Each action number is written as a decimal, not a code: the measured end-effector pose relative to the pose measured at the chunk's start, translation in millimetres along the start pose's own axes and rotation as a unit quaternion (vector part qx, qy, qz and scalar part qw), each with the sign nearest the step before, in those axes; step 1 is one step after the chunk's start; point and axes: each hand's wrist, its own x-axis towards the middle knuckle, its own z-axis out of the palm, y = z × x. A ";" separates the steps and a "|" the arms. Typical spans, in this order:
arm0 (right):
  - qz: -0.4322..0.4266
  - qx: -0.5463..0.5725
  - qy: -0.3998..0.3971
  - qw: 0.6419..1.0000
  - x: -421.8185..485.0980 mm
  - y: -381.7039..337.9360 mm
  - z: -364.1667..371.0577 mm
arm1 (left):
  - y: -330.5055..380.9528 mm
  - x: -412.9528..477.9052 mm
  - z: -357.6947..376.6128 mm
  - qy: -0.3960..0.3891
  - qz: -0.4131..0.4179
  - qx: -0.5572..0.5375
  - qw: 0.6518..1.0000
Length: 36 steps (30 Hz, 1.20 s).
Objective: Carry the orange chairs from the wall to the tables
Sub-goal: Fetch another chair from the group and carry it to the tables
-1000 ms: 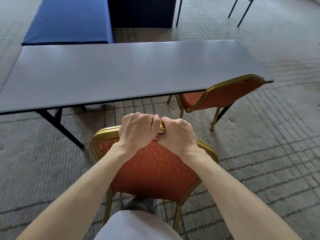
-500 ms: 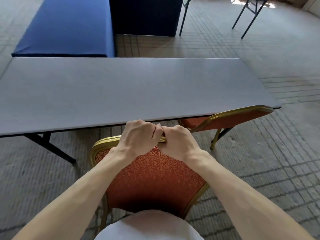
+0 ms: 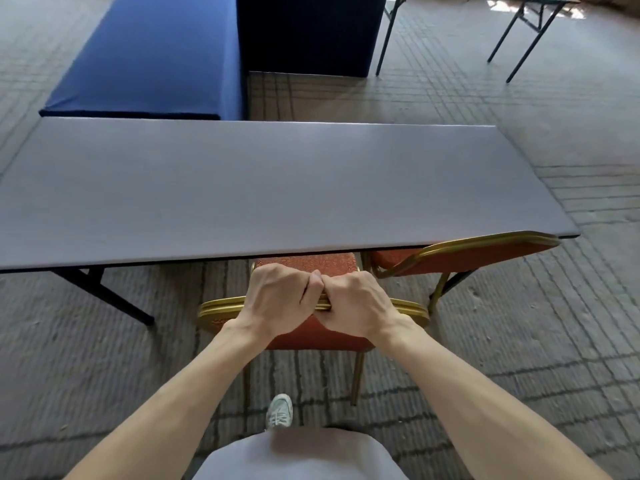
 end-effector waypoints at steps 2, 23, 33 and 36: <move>-0.007 0.003 -0.022 1.000 -2.4 13.5 5.7 | 5.0 -0.6 13.3 0.000 -0.020 0.011 1.000; -0.013 0.036 -0.121 0.992 13.8 100.7 0.3 | 56.3 35.8 64.8 0.089 -0.171 0.051 0.980; 0.002 0.031 -0.106 0.994 24.2 102.0 0.0 | 46.1 43.7 69.8 0.106 -0.154 0.056 0.981; 0.001 0.024 -0.090 0.996 21.5 98.4 -0.4 | 45.1 43.0 68.5 0.091 -0.153 0.054 0.983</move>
